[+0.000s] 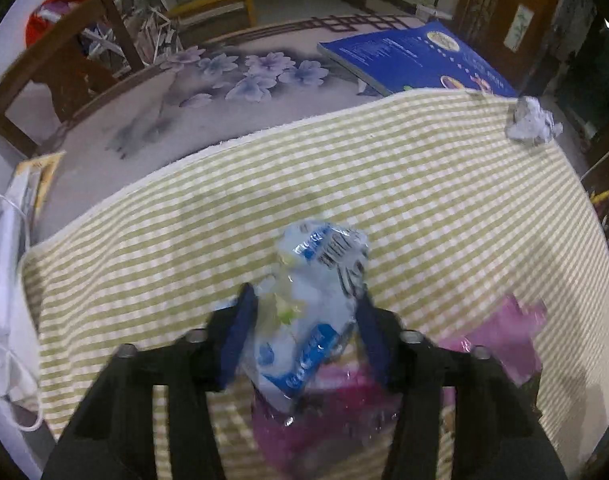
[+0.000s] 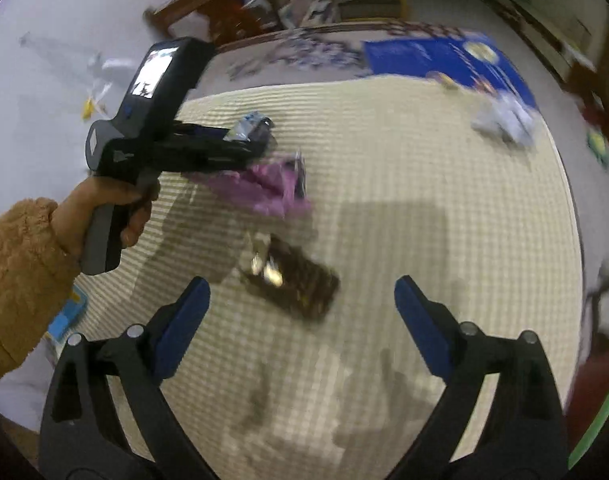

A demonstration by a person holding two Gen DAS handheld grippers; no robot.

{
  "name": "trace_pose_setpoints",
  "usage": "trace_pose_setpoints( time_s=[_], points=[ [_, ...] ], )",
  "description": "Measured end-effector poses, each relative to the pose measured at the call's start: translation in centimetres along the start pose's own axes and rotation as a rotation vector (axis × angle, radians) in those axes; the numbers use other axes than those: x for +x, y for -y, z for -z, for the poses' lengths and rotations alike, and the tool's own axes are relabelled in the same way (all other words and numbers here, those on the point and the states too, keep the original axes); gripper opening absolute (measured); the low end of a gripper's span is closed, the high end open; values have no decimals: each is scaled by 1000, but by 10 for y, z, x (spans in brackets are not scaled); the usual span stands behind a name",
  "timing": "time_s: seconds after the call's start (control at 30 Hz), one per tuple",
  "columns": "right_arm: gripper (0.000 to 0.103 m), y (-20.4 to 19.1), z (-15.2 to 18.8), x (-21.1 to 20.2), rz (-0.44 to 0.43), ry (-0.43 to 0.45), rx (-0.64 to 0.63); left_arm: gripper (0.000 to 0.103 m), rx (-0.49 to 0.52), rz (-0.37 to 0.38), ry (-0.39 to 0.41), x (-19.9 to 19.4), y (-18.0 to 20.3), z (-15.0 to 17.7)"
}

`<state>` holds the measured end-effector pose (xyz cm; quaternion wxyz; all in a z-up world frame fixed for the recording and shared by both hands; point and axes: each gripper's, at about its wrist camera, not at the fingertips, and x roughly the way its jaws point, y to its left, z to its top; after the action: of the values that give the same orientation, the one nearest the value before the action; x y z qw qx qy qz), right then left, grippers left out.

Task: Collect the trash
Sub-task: 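Grasp the white-blue snack wrapper with the left gripper while the right reaches the pink wrapper, then grasp the pink foil wrapper with the right gripper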

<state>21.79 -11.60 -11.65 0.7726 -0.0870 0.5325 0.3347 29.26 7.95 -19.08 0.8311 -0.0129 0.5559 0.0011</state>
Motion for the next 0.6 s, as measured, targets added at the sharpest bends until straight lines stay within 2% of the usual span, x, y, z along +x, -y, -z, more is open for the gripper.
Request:
trace_pose_setpoints(
  time_s=[0.07, 0.2, 0.33, 0.47, 0.57, 0.6],
  points=[
    [93, -8, -26, 16, -9, -46, -83, 24, -77, 62, 29, -7, -12, 4],
    [93, -23, -63, 55, -8, -135, -226, 24, -208, 80, 112, -29, -35, 18],
    [93, -34, -78, 92, -17, -234, -355, 24, -347, 76, 176, -53, -58, 46],
    [92, -44, -82, 122, -21, -317, -423, 24, -432, 72, 186, -62, -71, 72],
    [75, -49, -80, 132, -3, -341, -449, 24, -456, 71, 186, -64, -71, 85],
    [66, -51, -79, 134, -9, -348, -447, 24, -462, 71, 187, -64, -73, 88]
  ],
)
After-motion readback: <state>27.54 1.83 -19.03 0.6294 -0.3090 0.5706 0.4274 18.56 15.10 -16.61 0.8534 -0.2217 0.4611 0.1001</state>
